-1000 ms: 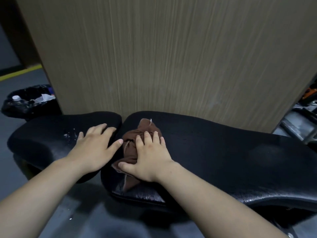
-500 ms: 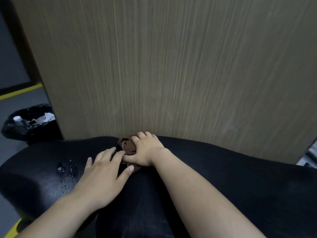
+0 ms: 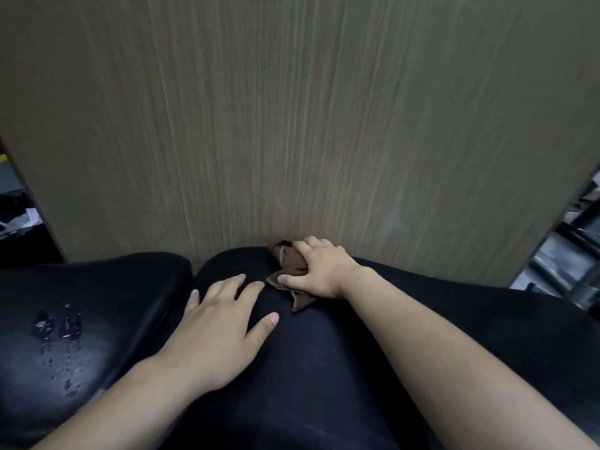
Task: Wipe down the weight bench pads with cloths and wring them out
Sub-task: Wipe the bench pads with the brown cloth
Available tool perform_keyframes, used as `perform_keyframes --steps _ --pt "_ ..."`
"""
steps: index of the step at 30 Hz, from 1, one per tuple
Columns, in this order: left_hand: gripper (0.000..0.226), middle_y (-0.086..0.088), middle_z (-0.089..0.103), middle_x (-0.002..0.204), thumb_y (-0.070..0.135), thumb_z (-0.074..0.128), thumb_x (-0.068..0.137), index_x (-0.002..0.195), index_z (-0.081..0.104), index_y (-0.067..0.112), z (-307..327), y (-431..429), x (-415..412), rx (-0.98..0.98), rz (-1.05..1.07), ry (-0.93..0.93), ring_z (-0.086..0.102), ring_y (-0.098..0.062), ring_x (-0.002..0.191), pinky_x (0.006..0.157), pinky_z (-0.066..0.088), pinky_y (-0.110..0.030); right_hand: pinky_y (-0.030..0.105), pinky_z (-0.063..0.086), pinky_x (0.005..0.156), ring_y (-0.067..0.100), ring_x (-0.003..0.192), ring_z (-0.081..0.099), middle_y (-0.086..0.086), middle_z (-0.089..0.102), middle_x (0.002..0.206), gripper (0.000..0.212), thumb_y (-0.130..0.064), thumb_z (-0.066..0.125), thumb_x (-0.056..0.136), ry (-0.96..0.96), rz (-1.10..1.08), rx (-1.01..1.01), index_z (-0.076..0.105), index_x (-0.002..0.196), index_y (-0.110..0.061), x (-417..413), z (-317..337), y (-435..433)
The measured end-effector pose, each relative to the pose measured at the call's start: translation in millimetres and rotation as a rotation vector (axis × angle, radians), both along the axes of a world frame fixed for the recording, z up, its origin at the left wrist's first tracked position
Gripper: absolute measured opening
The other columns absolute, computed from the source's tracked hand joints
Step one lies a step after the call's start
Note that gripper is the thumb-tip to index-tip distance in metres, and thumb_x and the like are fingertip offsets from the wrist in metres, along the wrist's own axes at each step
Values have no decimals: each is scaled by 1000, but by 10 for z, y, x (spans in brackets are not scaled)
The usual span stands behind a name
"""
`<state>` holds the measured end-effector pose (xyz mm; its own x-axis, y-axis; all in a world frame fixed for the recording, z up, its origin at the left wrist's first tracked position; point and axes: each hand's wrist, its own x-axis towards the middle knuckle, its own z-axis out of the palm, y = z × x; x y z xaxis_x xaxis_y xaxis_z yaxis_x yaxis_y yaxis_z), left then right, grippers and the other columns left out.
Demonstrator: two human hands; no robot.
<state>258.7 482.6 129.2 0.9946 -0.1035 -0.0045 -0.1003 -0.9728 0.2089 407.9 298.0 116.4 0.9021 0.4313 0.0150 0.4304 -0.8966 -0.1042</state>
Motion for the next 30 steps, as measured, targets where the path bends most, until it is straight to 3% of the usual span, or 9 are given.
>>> perform_keyframes --steps 11,14,17,24,30 --pt "69 5 12 163 67 23 94 154 15 36 11 -753 64 5 -118 44 7 -15 151 122 11 -50 45 36 106 26 126 45 4 48 133 89 -80 45 79 6 -205 -26 36 146 -22 -308 39 -1459" --pt "70 4 12 163 68 23 94 154 15 35 15 -978 53 6 -141 40 6 -15 151 122 11 -50 44 33 109 27 124 46 3 49 130 97 -86 38 74 -3 -219 -35 38 145 -21 -463 12 -1868" --pt "71 3 12 163 70 23 92 154 16 36 -4 -1246 37 -2 -168 44 5 -16 150 122 11 -51 45 29 112 26 127 44 1 48 133 106 -90 26 67 -39 -215 -51 37 147 -21 -624 -44 -2239" --pt "76 1 13 163 76 26 88 153 17 37 -70 -1844 20 -5 -190 84 8 -19 150 119 14 -57 46 25 114 26 135 38 2 43 143 110 -90 24 65 -39 -278 -83 35 149 -19 -768 -36 -2907" --pt "83 -1 17 161 82 27 83 152 21 37 -122 -2052 53 50 -164 70 11 -22 148 116 18 -63 49 29 109 29 122 47 5 51 127 107 -91 23 62 17 -413 -81 45 140 -21 -779 37 -3501"
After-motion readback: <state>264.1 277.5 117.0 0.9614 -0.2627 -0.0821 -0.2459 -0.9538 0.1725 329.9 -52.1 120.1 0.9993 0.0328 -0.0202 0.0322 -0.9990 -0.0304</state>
